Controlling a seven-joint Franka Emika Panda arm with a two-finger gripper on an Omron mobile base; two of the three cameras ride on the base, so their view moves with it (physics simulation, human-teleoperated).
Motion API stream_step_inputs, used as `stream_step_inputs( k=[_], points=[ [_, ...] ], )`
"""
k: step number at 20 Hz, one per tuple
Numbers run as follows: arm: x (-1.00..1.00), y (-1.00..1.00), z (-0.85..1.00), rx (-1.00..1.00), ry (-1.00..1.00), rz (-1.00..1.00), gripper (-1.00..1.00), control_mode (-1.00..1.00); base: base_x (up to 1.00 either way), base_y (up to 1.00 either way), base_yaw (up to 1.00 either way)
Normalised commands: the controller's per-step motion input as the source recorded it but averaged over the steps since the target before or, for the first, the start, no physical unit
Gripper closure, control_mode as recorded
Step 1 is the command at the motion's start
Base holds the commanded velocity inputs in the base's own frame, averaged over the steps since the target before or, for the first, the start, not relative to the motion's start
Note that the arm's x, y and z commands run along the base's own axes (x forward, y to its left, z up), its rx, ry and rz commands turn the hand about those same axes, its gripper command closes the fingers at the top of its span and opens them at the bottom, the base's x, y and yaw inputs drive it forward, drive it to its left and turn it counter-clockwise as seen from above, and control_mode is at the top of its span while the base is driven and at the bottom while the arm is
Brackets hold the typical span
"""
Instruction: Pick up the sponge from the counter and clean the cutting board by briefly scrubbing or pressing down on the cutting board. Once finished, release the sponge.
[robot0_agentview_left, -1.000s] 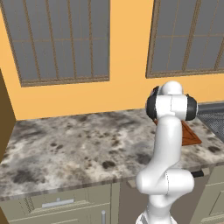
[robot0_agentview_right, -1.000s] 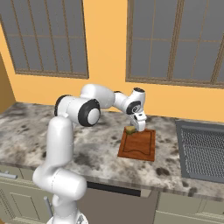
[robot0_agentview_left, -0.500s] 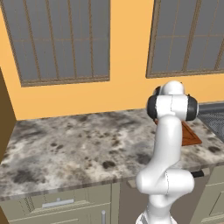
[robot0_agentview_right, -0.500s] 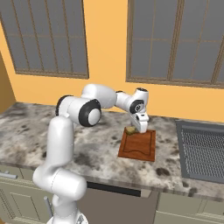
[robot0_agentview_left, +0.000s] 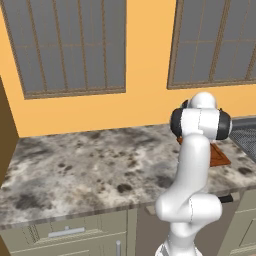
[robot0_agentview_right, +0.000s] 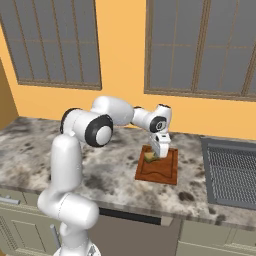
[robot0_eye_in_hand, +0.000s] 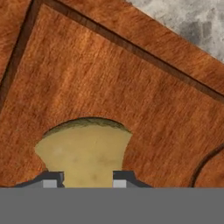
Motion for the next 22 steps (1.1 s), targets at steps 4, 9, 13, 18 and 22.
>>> stream_step_inputs(
  k=[4, 9, 13, 18, 22],
  points=[
    [-1.0, 0.0, -0.46, 0.0, 0.07, -0.09, 1.0, -1.0, 0.0, 0.0, 0.0],
    [-1.0, 0.0, -0.45, 0.0, 0.06, -0.1, 1.0, -1.0, 0.0, 0.0, 0.0],
    [-1.0, 0.0, -0.46, 0.0, 0.04, -0.11, 1.0, -1.0, 0.0, 0.0, 0.0],
    [-1.0, 0.0, -0.45, 0.0, 0.05, -0.11, 1.0, -1.0, 0.0, 0.0, 0.0],
    [-1.0, 0.0, -0.44, 0.0, 0.05, -0.11, 1.0, -1.0, 0.0, 0.0, 0.0]
  ],
)
